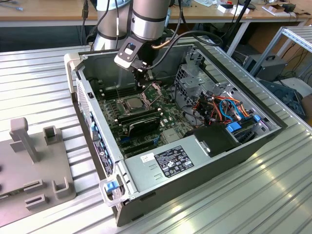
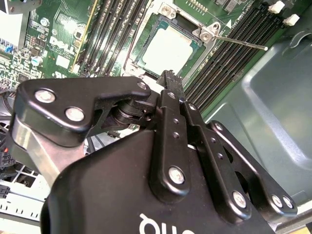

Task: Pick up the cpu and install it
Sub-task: 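Close the cpu cover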

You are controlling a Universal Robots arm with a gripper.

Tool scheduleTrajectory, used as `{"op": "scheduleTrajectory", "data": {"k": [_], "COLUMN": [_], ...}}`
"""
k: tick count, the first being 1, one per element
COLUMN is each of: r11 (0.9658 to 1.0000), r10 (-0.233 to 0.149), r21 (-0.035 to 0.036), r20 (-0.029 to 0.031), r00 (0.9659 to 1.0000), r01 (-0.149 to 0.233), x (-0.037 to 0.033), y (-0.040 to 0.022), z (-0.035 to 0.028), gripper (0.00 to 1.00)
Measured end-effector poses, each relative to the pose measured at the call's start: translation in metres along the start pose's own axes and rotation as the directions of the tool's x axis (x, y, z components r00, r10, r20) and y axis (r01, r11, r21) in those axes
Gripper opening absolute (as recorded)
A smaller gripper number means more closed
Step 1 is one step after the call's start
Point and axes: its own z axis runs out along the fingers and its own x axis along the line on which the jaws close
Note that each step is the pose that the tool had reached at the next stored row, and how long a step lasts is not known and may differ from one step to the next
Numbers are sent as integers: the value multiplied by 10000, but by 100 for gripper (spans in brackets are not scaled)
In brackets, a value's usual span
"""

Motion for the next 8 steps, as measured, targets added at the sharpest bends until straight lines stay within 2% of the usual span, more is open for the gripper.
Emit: {"op": "scheduleTrajectory", "data": {"k": [5, 8], "r11": [10000, 10000], "r10": [0, 0], "r21": [0, 0], "r20": [0, 0], "r00": [10000, 10000], "r01": [0, 0], "x": [0, 0], "y": [29, 72], "z": [1, 2], "gripper": [11, 11]}}
